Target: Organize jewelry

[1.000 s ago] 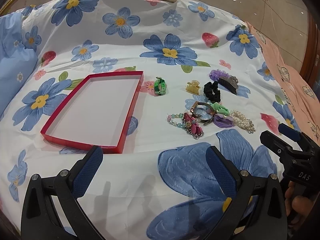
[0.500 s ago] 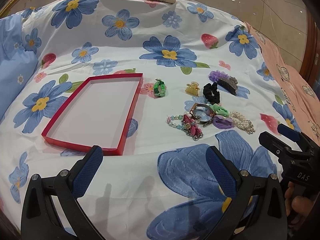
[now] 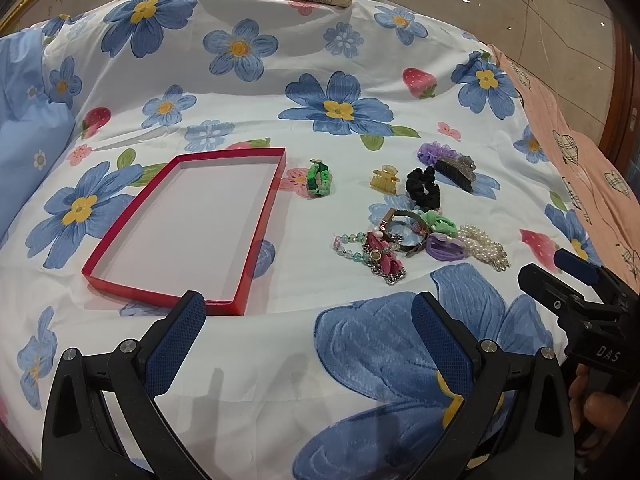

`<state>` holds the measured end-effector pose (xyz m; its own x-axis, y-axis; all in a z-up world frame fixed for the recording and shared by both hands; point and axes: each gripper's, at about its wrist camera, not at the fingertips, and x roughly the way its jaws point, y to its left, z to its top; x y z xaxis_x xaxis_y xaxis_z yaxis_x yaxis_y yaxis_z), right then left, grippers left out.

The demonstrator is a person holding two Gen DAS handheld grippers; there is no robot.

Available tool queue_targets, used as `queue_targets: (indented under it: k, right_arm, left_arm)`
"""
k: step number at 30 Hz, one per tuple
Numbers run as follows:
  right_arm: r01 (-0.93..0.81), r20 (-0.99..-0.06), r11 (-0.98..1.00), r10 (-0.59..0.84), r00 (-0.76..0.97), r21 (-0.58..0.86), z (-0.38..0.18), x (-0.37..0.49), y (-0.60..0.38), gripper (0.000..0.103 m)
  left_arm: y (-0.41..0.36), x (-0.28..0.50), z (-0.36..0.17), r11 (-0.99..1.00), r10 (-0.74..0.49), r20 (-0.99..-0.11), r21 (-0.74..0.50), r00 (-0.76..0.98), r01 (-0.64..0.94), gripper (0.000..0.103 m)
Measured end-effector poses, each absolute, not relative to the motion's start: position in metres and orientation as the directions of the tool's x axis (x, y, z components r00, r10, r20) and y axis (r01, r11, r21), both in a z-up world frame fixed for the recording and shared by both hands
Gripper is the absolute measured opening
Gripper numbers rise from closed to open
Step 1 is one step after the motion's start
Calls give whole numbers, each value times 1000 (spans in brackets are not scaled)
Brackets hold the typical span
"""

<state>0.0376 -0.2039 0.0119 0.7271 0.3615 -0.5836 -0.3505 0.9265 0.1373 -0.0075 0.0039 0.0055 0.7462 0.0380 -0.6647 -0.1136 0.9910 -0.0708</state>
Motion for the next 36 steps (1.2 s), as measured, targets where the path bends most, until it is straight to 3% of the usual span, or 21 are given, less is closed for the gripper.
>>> queue_targets:
  k: [17,19,26,33,36]
  right_arm:
    - [-339,-595,912,409,692,232,15,94,-213,100]
    - [-335,-595,913,407,693,235,18,105,-213,99]
    - [-312,-636,916,400,660,253,18,154,-211,75]
    - [-271,-726,927,371,579,258,-4,214,-204,53]
    - [-257,-757,931,361,545,259,-18,232,-202,51]
  left_arm:
    - [22,67,21,994,-11,-665,-91,747,-66,103]
    - [24,80,22,994,-17,-668,-91,744,-59,99]
    - [26,142,9,995,-69,-720,-104,690,-9,81]
    - [18,200,-11,994,-103,-781,-109,616,28,70]
    - [13,221,-21,994,-104,-804,-99,586,42,65]
